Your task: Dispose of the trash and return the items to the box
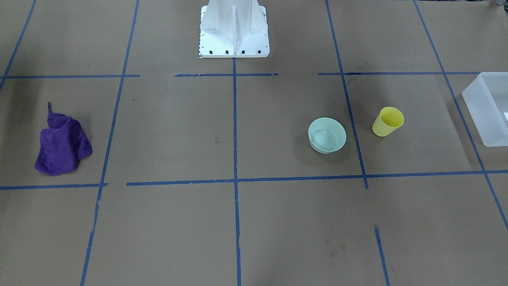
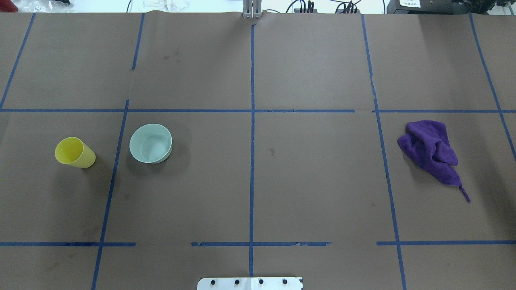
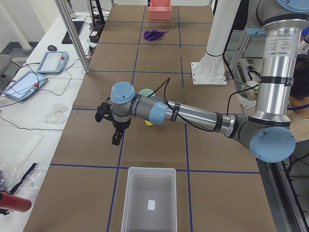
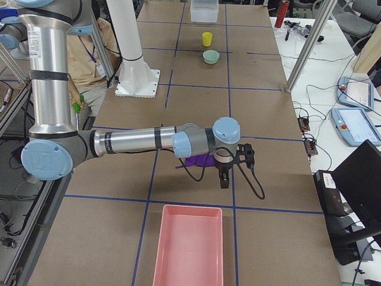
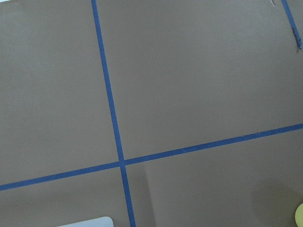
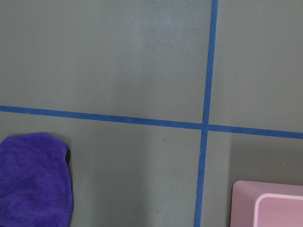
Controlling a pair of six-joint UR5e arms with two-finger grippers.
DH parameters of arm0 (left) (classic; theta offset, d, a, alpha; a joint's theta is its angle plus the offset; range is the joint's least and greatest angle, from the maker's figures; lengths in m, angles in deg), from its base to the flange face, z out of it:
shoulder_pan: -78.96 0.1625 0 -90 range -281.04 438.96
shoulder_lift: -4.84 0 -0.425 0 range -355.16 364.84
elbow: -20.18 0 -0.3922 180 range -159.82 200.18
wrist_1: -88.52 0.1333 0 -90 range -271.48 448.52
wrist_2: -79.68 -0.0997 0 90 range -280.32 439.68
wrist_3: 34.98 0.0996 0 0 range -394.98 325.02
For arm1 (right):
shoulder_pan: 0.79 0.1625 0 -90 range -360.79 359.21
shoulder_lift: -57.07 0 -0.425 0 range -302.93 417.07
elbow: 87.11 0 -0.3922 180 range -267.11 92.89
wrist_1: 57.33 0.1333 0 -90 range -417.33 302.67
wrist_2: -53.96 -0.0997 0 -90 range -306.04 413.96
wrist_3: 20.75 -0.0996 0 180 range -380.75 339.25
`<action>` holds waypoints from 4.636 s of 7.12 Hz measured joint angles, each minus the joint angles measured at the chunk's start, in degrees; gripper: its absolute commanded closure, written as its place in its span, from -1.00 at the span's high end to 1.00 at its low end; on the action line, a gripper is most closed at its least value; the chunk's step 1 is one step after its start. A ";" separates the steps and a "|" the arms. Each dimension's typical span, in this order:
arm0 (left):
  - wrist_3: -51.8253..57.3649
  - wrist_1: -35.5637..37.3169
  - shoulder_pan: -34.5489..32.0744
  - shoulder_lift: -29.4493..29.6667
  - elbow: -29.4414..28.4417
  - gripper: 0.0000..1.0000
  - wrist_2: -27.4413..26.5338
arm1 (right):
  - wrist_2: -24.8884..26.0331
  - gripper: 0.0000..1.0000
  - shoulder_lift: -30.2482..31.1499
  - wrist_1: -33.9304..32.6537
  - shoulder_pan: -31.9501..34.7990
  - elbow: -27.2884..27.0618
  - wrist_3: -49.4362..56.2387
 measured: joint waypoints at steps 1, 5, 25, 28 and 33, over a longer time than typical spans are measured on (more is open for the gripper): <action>0.15 -0.04 -0.03 0.10 -0.79 1.00 -0.10 | -0.02 1.00 -0.01 -0.03 0.00 -0.15 -0.01; 0.58 0.32 -0.11 0.53 -1.84 1.00 -0.29 | -0.05 1.00 0.14 0.03 0.01 -1.08 0.16; -45.51 -25.77 36.55 -5.40 1.20 -0.99 -10.41 | -1.86 1.00 2.21 6.14 -2.66 -1.30 -3.26; -45.87 -25.43 36.82 -4.97 0.49 -1.00 -10.56 | -3.21 1.00 2.15 6.20 -2.63 -1.30 -3.26; -36.24 -21.92 23.73 -5.24 7.62 -1.00 -0.89 | -5.26 1.00 0.75 6.59 -5.80 -2.36 -5.52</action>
